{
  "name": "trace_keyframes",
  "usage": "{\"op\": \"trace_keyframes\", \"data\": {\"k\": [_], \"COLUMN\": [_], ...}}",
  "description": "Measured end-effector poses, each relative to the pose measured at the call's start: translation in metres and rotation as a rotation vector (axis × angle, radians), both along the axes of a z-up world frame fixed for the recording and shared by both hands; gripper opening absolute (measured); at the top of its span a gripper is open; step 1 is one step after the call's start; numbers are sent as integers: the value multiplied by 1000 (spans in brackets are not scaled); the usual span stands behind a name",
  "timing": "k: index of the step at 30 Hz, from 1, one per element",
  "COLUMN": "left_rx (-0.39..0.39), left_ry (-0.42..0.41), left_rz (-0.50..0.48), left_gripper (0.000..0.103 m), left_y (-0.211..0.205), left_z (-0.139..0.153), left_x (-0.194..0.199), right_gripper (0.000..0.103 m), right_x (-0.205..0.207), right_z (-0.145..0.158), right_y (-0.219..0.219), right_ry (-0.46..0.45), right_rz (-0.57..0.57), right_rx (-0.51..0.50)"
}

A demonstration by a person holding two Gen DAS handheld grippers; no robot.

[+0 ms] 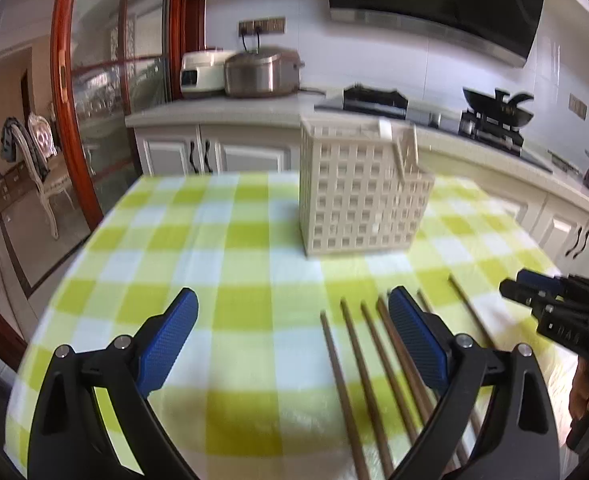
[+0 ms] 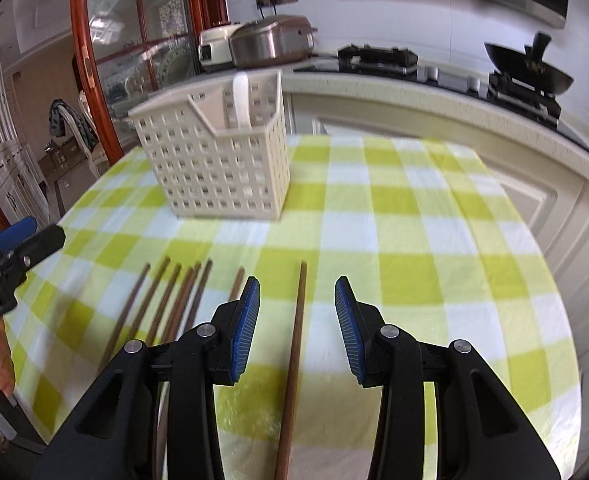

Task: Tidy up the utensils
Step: 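Open the right tool and move it back over the chopsticks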

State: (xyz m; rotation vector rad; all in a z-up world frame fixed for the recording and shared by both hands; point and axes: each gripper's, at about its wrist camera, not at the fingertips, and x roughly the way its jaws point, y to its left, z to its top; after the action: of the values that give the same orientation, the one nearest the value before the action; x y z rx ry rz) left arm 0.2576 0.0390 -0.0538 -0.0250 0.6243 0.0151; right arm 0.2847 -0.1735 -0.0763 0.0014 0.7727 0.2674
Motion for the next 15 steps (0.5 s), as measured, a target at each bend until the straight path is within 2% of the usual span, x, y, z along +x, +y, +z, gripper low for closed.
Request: {"op": "trace_keyframes", "data": {"k": [7,15], "left_rx": [-24,-1], "left_ry": [98,122], "left_rz": [9,-5], "left_gripper": [93,92], "left_y": [7,2], "left_z": [-40,-53], "left_x": [-5,-1], "right_gripper": [39,38], "right_x": [2,17], "right_z": [-24,-37], "right_y": [1,12], "right_ry": [70,114], "right_rz": [1,28], "right_rx": [-23,-63]}}
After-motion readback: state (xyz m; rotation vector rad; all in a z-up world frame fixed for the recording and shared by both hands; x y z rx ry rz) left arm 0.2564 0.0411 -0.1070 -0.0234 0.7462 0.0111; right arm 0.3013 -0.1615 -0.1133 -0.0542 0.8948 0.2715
